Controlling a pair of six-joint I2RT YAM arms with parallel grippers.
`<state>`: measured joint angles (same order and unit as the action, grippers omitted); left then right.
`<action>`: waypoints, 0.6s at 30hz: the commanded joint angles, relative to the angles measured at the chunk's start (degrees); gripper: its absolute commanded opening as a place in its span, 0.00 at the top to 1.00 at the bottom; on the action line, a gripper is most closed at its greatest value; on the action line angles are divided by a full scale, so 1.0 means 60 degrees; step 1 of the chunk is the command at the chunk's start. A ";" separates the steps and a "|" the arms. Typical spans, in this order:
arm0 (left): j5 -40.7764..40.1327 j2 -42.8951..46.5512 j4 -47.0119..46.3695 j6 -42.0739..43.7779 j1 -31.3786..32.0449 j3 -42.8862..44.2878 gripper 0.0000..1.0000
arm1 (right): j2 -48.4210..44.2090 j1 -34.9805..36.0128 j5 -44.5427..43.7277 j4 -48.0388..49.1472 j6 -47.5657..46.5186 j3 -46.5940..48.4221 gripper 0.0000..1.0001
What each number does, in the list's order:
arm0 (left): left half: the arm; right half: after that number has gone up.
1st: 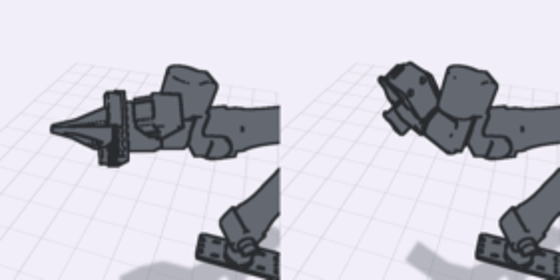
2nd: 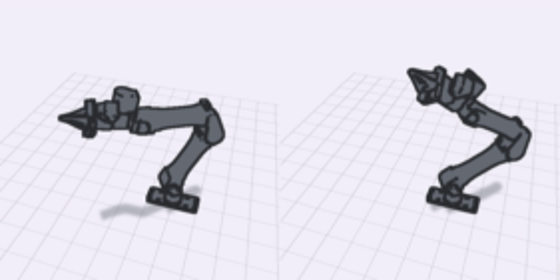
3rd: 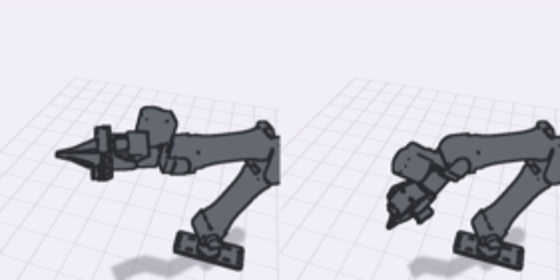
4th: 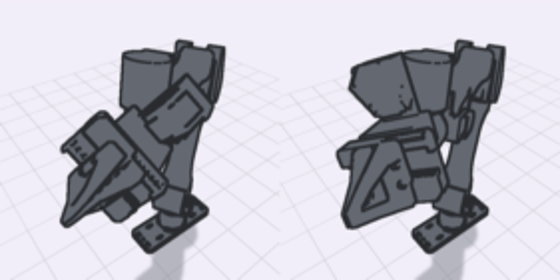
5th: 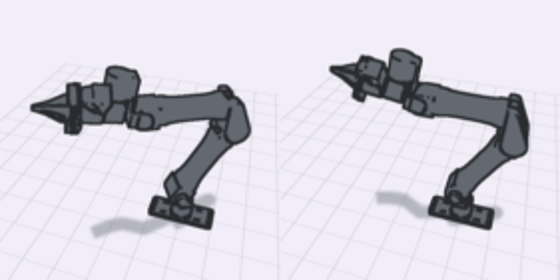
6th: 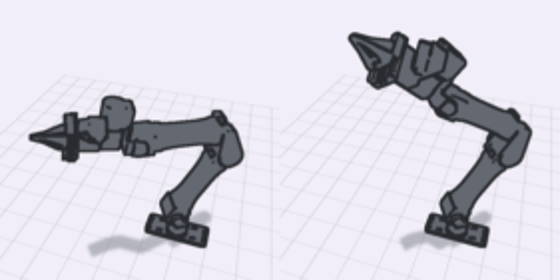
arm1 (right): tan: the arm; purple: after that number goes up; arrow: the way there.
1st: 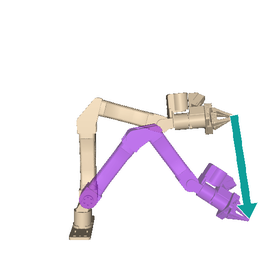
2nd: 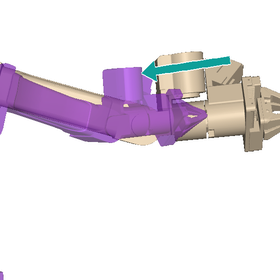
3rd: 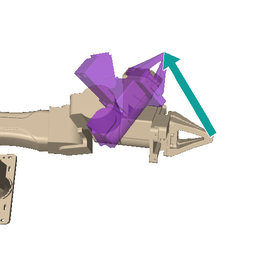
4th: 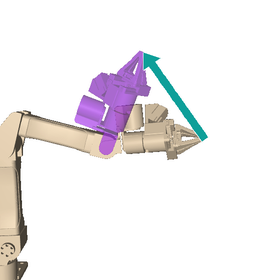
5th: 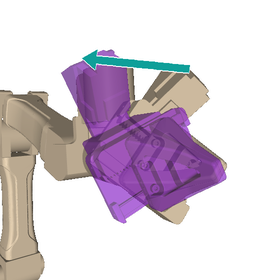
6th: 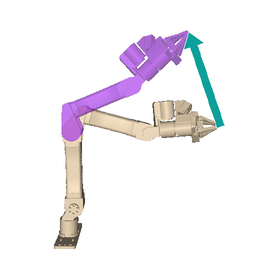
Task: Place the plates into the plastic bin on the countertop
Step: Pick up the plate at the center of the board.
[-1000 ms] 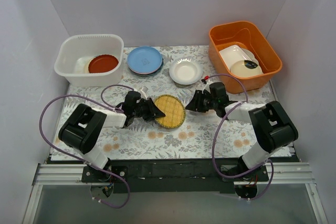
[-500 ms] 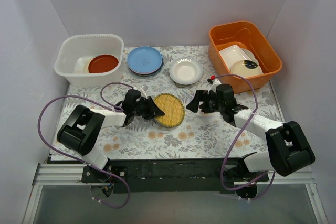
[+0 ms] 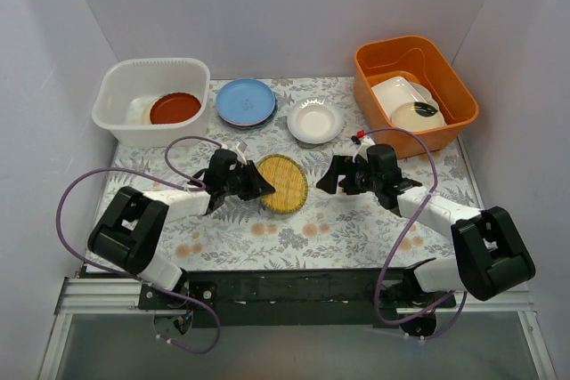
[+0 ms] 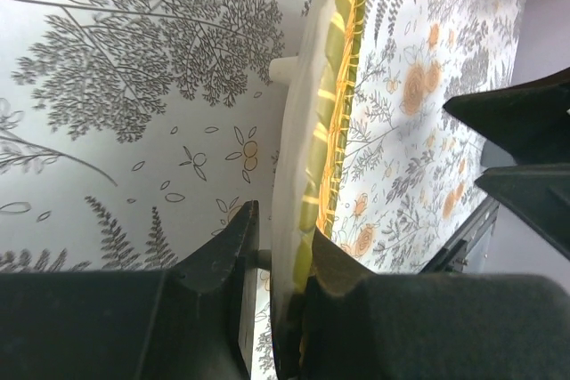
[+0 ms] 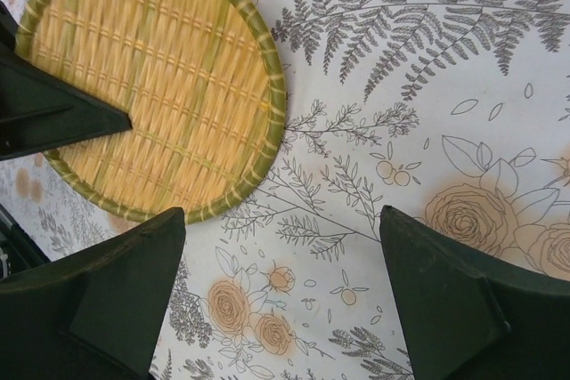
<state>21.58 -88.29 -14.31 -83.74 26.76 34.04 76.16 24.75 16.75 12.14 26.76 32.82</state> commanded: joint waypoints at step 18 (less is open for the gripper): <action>-0.1782 0.2250 0.2633 0.0612 -0.0315 0.1649 1.00 | 0.0330 -0.0024 0.1280 0.0774 -0.0213 0.0141 0.03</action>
<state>11.14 -74.78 0.99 -81.89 26.35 38.74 80.38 24.75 23.22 14.52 26.35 34.26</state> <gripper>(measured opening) 0.153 0.970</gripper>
